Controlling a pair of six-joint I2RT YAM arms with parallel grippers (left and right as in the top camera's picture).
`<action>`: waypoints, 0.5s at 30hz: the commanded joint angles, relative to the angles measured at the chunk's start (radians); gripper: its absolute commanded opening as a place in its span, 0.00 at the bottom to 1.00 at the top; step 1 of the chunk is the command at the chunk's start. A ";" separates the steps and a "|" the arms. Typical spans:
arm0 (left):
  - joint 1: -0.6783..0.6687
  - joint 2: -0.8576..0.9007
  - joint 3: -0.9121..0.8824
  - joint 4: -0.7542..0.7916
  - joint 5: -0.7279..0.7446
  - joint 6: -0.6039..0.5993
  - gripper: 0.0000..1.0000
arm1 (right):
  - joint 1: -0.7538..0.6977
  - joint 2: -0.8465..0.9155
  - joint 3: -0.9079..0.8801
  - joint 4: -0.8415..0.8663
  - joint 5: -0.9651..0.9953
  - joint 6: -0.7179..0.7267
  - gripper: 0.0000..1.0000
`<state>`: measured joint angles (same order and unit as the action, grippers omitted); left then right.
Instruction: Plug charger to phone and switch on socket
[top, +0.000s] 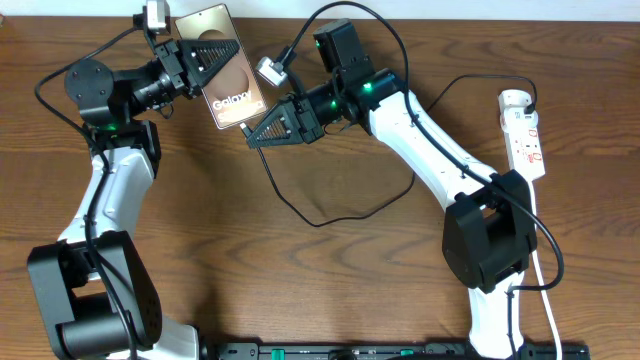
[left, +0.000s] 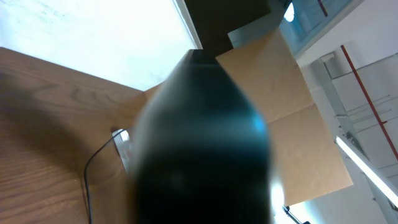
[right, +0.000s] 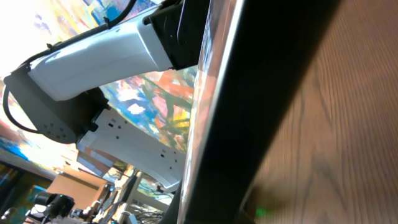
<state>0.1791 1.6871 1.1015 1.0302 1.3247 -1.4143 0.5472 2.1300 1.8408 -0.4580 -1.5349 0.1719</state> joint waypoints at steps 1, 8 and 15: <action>-0.002 -0.021 0.015 0.016 -0.024 0.003 0.07 | 0.009 -0.016 0.012 0.003 -0.027 0.019 0.01; -0.002 -0.021 0.015 0.016 -0.023 0.003 0.08 | 0.007 -0.016 0.012 0.004 -0.020 0.019 0.01; -0.002 -0.021 0.015 0.016 -0.024 0.004 0.07 | -0.010 -0.016 0.012 0.077 -0.011 0.077 0.01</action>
<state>0.1795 1.6871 1.1015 1.0306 1.3094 -1.4143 0.5453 2.1300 1.8408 -0.3977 -1.5337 0.2115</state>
